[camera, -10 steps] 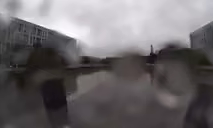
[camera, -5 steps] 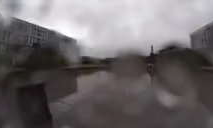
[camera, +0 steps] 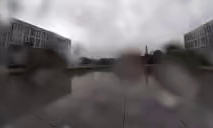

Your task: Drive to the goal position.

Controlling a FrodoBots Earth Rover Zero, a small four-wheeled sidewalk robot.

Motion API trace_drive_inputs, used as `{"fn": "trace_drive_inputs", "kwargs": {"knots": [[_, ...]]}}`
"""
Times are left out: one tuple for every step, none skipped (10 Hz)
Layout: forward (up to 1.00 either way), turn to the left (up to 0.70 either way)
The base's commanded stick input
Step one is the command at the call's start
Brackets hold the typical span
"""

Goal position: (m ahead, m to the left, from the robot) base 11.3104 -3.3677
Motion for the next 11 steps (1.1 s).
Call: {"fn": "trace_drive_inputs", "kwargs": {"knots": [[1.0,-0.23],[1.0,-0.36],[1.0,-0.39],[1.0,-0.39],[1.0,-0.22],[1.0,0.0],[1.0,0.0],[1.0,0.0],[1.0,0.0],[1.0,0.0],[1.0,0.0]]}}
